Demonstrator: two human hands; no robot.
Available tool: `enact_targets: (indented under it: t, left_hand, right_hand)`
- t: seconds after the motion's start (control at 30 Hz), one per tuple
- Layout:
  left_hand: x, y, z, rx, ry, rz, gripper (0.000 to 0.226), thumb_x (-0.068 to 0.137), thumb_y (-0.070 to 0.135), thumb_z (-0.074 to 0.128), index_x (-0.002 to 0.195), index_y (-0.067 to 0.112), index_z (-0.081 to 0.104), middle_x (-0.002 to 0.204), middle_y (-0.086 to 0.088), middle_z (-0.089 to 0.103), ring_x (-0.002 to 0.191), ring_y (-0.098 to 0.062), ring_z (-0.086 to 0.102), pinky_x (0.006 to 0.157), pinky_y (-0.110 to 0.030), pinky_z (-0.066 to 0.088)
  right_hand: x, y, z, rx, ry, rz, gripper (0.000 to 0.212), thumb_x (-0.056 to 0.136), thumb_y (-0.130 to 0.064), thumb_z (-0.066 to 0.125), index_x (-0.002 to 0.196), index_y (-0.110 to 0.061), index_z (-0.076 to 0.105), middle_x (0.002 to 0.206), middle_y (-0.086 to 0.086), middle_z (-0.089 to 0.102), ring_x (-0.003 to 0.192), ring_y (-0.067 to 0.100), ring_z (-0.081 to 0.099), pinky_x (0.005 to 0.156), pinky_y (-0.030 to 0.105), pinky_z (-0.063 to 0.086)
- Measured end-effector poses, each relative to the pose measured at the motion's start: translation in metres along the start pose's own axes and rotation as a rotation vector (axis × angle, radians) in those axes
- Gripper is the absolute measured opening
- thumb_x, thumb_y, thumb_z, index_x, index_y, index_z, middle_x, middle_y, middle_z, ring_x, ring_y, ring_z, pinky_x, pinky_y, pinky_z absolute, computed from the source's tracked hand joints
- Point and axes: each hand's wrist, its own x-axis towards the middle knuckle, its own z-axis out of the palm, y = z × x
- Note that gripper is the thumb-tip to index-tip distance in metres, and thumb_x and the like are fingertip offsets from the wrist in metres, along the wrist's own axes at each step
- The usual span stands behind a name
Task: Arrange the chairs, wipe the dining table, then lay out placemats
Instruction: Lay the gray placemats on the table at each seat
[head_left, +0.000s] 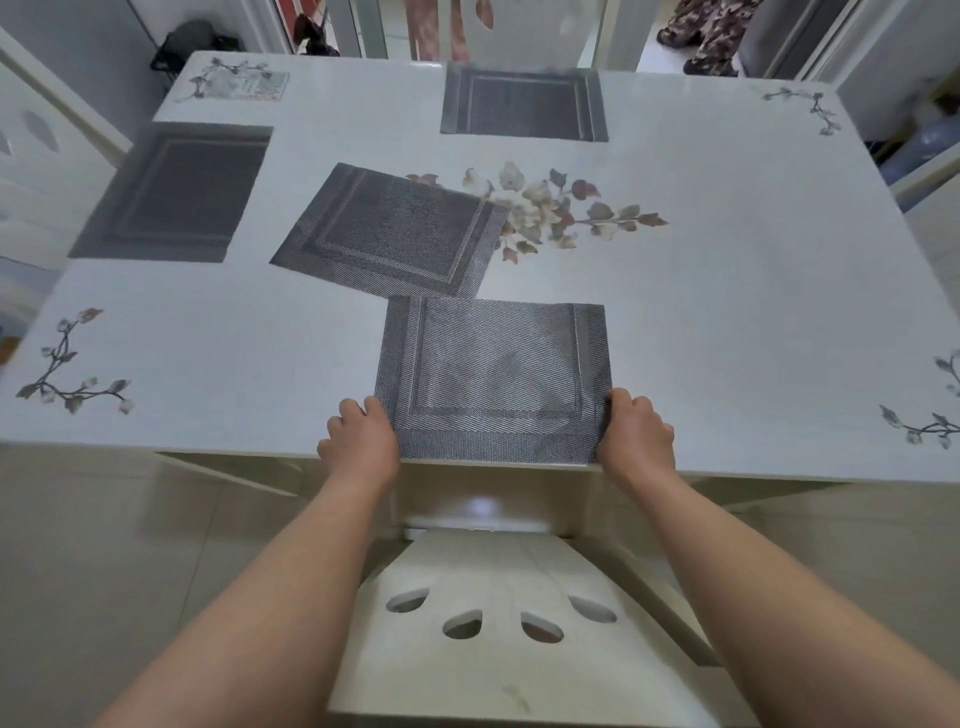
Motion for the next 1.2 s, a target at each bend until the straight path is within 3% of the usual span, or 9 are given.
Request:
enact_targets:
  t: [0.37,0.57,0.83,1.0,1.2]
  left_hand:
    - [0.001,-0.001,-0.012,-0.023,-0.003,0.008,0.034,0.086,0.005,0.044,0.119,0.009,0.04,0.119,-0.012,0.039,0.107,-0.03,0.043,0.083,-0.037,0.039]
    - [0.002,0.004,-0.039,-0.041,0.083,0.063,0.031,0.086,0.004,0.043,0.116,0.009,0.04,0.118,-0.013,0.04,0.104,-0.03,0.044,0.079,-0.036,0.037]
    - [0.038,-0.009,-0.092,-0.172,0.154,0.055,0.03,0.091,0.008,0.045,0.12,0.008,0.039,0.123,-0.014,0.041,0.108,-0.031,0.044,0.077,-0.034,0.034]
    - [0.087,-0.023,-0.122,-0.295,0.144,0.001,0.035,0.097,0.018,0.041,0.129,0.006,0.038,0.131,-0.017,0.039,0.118,-0.035,0.042,0.092,-0.042,0.037]
    - [0.15,-0.042,-0.137,-0.311,0.134,0.02,0.034,0.096,0.021,0.045,0.126,0.005,0.041,0.129,-0.018,0.04,0.117,-0.036,0.043,0.092,-0.043,0.04]
  right_hand:
    - [0.001,-0.008,-0.014,-0.045,0.033,0.034,0.03,0.085,-0.003,0.043,0.113,-0.01,0.047,0.116,0.014,0.042,0.102,0.031,0.044,0.086,0.036,0.038]
    - [0.009,-0.032,-0.034,0.004,0.087,-0.016,0.039,0.089,-0.006,0.041,0.126,-0.015,0.046,0.12,0.014,0.042,0.105,0.032,0.045,0.089,0.038,0.038]
    - [0.042,-0.099,-0.063,0.125,0.104,-0.102,0.047,0.091,-0.01,0.044,0.138,-0.018,0.041,0.133,0.017,0.041,0.117,0.035,0.046,0.096,0.04,0.04]
    - [0.072,-0.147,-0.065,0.166,0.064,-0.109,0.049,0.092,-0.009,0.043,0.141,-0.017,0.037,0.132,0.017,0.042,0.117,0.037,0.048,0.094,0.041,0.04]
    - [0.105,-0.201,-0.045,0.203,0.049,-0.061,0.044,0.092,-0.015,0.049,0.135,-0.016,0.042,0.131,0.017,0.044,0.115,0.035,0.049,0.091,0.04,0.042]
